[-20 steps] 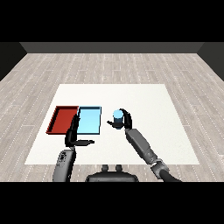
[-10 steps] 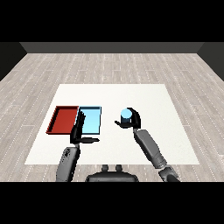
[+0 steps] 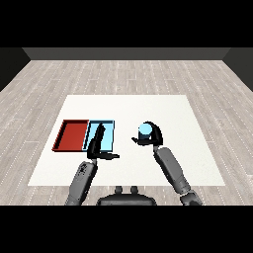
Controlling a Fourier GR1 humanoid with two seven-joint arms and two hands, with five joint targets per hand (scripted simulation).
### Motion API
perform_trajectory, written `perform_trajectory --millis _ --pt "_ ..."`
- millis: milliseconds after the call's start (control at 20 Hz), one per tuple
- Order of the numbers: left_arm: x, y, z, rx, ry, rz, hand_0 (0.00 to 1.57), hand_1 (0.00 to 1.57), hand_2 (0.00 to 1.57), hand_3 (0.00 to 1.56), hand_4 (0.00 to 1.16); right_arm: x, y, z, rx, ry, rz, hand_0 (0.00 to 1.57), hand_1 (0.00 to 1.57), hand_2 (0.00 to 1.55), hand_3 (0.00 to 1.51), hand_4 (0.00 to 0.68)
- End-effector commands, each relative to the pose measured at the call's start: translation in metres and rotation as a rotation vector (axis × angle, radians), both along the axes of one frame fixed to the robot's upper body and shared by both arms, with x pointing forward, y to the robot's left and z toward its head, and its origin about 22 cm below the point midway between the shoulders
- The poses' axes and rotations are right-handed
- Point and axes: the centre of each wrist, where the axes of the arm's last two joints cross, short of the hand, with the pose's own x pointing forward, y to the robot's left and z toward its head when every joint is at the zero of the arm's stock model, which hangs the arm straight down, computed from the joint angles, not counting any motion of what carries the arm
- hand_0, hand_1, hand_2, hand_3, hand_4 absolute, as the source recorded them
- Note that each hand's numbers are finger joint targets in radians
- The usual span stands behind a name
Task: Pick the blue can and put it in the blue box
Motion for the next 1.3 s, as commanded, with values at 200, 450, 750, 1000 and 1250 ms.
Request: perform_trajectory --millis 200,450,750,1000,1250 --pt "-0.007 -0.026 0.005 -0.035 0.015 -0.074 0.0 0.0 0.0 0.0 0.0 0.01 0.018 -0.004 -0.009 -0.023 0.037 1.44 1.44 1.47 1.38 0.566" --pt "0.007 -0.043 -0.017 0.019 0.0 -0.08 0.0 0.0 0.0 0.0 0.0 0.008 0.019 0.012 0.013 -0.058 0.044 1.44 1.44 1.47 1.39 0.561" --pt "0.018 -0.057 -0.01 0.029 0.056 -0.115 0.0 0.0 0.0 0.0 0.0 0.02 0.017 0.026 0.01 -0.036 0.073 1.44 1.44 1.46 1.37 0.554" --pt "0.029 -0.086 -0.017 0.013 0.089 -0.095 0.0 0.0 0.0 0.0 0.0 0.003 0.06 0.019 0.02 -0.014 0.102 1.42 1.42 1.46 1.37 0.555" --pt "0.021 -0.082 -0.022 -0.003 0.108 -0.107 0.0 0.0 0.0 0.0 0.0 -0.008 0.053 0.021 0.044 -0.015 0.125 1.45 1.45 1.47 1.37 0.553"
